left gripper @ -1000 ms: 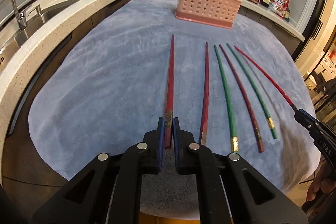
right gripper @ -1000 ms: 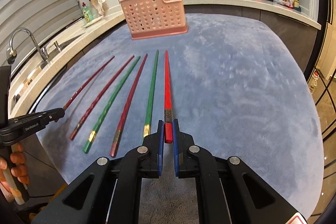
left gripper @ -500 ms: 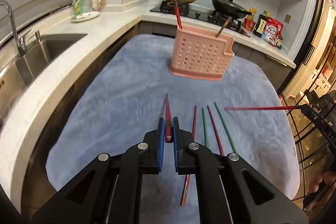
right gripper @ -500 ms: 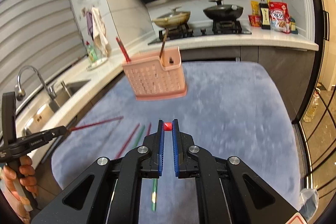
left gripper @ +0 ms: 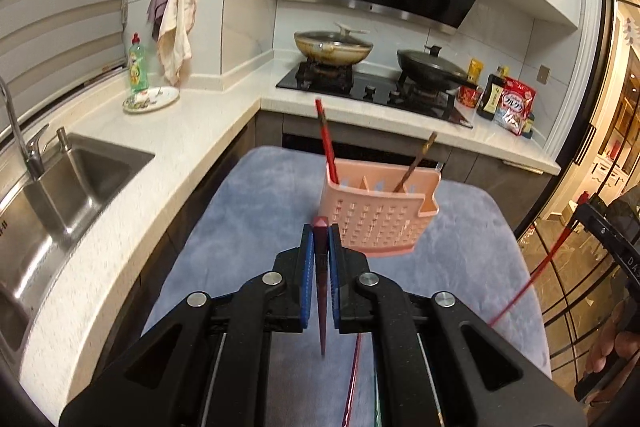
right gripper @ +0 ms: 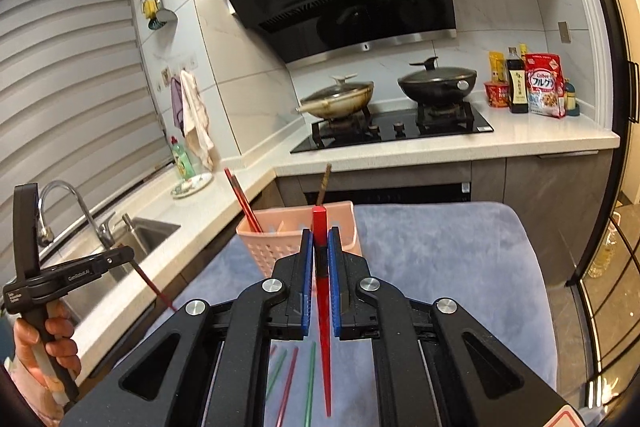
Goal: Organize utensils
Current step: 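Lift both chopsticks up into the pink holder while both tools open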
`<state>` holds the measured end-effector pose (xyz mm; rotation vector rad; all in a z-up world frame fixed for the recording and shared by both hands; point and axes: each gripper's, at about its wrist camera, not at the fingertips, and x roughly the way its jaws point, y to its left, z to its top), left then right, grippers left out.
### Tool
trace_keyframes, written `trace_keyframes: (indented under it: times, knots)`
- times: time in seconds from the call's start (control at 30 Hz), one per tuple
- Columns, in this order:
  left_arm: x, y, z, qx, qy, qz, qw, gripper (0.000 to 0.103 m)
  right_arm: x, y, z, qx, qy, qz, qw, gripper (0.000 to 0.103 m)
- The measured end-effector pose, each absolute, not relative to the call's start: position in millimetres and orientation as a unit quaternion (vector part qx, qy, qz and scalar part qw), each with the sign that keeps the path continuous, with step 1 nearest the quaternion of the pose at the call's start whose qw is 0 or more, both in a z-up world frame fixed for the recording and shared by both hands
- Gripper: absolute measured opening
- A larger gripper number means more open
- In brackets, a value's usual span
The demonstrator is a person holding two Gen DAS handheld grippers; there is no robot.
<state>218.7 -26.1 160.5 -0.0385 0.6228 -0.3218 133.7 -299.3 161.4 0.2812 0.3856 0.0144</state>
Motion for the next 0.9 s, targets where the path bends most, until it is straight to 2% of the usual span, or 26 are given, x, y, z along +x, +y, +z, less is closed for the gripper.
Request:
trace_keyframes:
  times: [0.3, 0.53, 0.9]
  knots:
    - [248, -42, 231, -0.043, 0.236, -0.184, 0.953, 0.007, 181, -299, 217, 0.146, 0.123, 0.022, 0.981, 0.007]
    - [285, -51, 275, -0.070, 0.177, -0.182, 0.965, 0.007, 234, -298, 241, 0.158, 0.110, 0.041, 0.980, 0.007]
    - [336, -69, 272, -0.056, 0.171, -0.168, 0.969, 0.007, 298, -286, 235, 0.153, 0.117, 0.038, 0.981, 0.007]
